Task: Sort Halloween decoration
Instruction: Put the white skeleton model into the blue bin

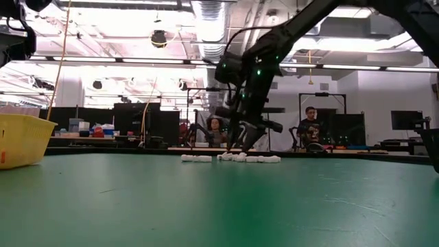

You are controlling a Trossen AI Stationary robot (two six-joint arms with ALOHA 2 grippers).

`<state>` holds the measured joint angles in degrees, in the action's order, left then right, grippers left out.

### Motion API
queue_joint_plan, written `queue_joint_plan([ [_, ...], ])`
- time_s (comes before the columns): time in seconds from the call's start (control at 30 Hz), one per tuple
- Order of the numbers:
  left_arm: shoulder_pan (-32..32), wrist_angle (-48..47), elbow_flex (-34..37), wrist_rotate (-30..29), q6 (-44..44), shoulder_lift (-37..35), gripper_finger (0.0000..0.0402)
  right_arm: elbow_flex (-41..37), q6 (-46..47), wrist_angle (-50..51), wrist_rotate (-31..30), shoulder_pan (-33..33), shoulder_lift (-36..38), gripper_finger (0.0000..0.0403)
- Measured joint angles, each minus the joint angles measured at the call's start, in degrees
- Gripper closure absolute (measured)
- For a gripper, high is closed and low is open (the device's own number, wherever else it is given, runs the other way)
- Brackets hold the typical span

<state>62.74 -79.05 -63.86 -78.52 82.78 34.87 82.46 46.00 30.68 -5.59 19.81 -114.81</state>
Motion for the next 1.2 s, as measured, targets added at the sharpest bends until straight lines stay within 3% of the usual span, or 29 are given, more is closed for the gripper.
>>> queue_joint_plan([
  [0.3,0.0,0.0,0.0,0.0,0.0,0.0,0.0176,0.2,1.9,2.0,-3.3,-2.1,-3.0,0.0231],
  [0.77,0.0,0.0,0.0,0.1,-0.6,0.0,0.0176,0.3,0.9,3.0,-2.0,-2.1,-2.5,0.0393],
  [1.07,0.0,0.0,0.0,0.2,-0.7,0.0,0.0176,6.9,-4.5,3.9,-0.5,-2.7,-1.3,0.0399],
  [1.2,0.0,0.0,0.0,0.2,-0.7,0.0,0.0176,10.6,-5.8,3.8,-2.5,-4.4,-1.2,0.04],
])
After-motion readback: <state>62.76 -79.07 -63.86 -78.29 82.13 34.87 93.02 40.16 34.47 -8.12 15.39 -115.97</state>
